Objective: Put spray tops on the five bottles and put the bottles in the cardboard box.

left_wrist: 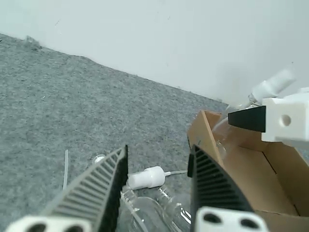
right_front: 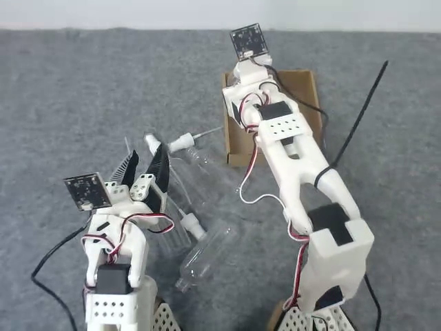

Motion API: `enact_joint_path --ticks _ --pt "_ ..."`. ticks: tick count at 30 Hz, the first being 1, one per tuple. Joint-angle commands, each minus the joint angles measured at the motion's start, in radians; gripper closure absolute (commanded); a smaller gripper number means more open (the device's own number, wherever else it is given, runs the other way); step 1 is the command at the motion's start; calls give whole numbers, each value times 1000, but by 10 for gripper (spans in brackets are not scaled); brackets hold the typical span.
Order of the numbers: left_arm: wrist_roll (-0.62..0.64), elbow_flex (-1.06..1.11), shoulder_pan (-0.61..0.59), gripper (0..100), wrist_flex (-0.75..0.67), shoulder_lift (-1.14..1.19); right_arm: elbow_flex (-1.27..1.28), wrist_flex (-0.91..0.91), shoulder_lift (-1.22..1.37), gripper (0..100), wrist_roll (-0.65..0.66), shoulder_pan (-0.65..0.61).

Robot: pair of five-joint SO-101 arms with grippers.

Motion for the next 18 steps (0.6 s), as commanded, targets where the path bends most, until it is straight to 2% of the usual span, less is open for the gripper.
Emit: enact_joint_path --ticks 1,18 --pt "-8 -13 0 813 3 -18 -75 -62 -1 878 -9 18" --pt "-8 -13 0 813 3 -18 -77 -170 186 878 -2 33"
